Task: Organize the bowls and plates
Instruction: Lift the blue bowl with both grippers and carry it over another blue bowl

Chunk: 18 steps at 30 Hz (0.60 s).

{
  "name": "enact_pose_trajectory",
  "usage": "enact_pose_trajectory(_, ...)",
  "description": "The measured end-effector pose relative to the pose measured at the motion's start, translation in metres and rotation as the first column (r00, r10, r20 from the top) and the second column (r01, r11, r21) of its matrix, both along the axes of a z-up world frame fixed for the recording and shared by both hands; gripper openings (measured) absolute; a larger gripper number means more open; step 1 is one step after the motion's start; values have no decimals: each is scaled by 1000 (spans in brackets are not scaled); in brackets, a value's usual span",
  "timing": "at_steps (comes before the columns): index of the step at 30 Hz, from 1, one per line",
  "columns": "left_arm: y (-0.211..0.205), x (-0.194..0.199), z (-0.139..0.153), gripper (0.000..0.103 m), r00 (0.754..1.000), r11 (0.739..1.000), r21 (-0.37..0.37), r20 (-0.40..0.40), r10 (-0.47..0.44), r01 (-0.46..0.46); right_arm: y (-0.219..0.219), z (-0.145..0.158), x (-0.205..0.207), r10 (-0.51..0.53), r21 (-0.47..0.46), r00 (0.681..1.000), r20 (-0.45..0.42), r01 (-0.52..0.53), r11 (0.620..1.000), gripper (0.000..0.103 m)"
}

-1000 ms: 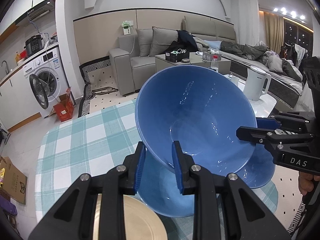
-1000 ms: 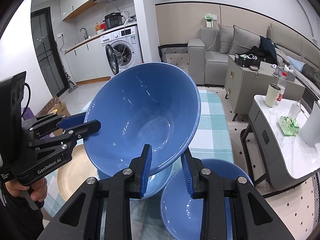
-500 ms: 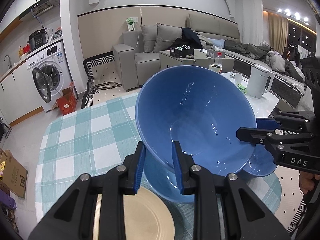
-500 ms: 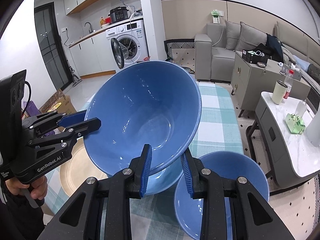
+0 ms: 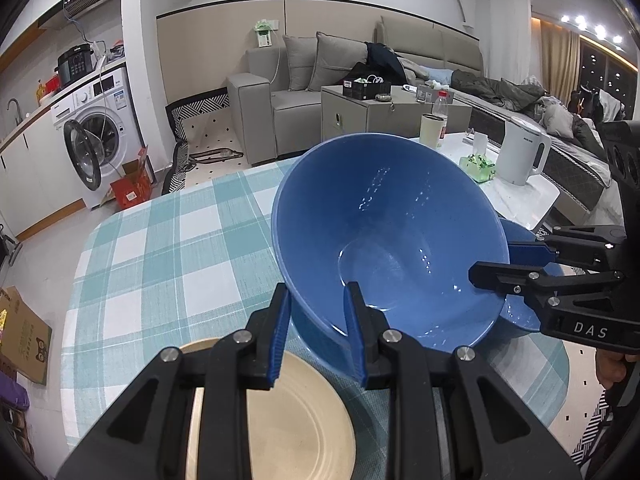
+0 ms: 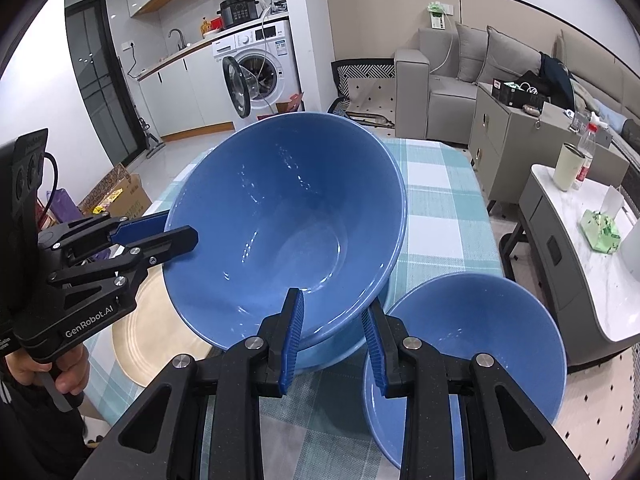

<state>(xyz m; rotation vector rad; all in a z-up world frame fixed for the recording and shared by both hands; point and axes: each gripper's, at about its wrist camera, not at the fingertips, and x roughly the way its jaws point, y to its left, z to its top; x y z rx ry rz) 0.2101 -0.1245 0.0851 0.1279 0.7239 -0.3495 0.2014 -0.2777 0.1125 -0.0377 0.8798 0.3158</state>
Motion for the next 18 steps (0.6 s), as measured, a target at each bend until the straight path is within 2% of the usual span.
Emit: enact_pose_trajectory(18, -1, -1, -19, 25, 999, 1000, 1, -38, -7, 7, 2, -17, -2, 2, -30, 999, -47, -4, 1000, 30)
